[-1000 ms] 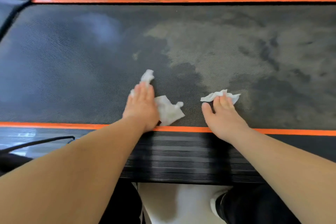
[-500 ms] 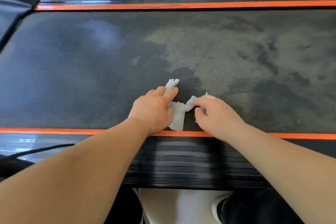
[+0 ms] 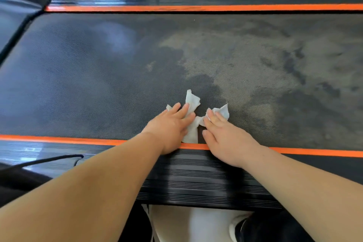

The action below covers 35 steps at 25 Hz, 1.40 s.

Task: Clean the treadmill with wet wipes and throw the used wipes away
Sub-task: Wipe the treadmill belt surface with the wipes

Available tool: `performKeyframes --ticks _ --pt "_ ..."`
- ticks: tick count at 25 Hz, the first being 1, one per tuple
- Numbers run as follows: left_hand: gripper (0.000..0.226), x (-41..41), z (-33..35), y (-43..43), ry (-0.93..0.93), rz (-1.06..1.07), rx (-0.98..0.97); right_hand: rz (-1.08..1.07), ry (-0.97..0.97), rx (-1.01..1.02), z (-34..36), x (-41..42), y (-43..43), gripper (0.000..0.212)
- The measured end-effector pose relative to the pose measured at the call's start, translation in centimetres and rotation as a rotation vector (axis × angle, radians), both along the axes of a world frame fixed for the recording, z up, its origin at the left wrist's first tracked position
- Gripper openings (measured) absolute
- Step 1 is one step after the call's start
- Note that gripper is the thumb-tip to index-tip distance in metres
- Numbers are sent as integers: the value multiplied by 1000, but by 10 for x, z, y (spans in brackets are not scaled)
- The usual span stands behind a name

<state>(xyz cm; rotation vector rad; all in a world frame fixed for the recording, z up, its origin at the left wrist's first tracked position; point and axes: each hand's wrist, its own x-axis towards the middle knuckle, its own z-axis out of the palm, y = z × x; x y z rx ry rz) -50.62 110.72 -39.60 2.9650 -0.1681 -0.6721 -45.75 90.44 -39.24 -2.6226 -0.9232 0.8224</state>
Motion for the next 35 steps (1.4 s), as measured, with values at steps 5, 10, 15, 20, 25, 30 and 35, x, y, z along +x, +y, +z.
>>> performKeyframes --ticks 5,10,15,20,25,30,35 --pt "52 1 15 3 -261 114 25 -126 -46 21 7 -3 -19 47" --pt "76 8 19 -3 -171 427 -99 -185 -331 40 27 -7 -20 38" --pt "65 15 11 -7 7 502 -263 -354 -312 19 23 10 -8 28" --pt "18 21 3 4 -65 425 -370 -324 -92 -12 9 25 -6 21" --pt "13 19 7 -7 -47 156 -330 9 15 -14 12 17 13 14" --pt "13 6 -1 20 -153 372 -331 -225 -81 -156 12 45 -21 26" --pt "7 14 -6 -3 -208 548 -210 -383 -117 -157 17 44 -29 22"
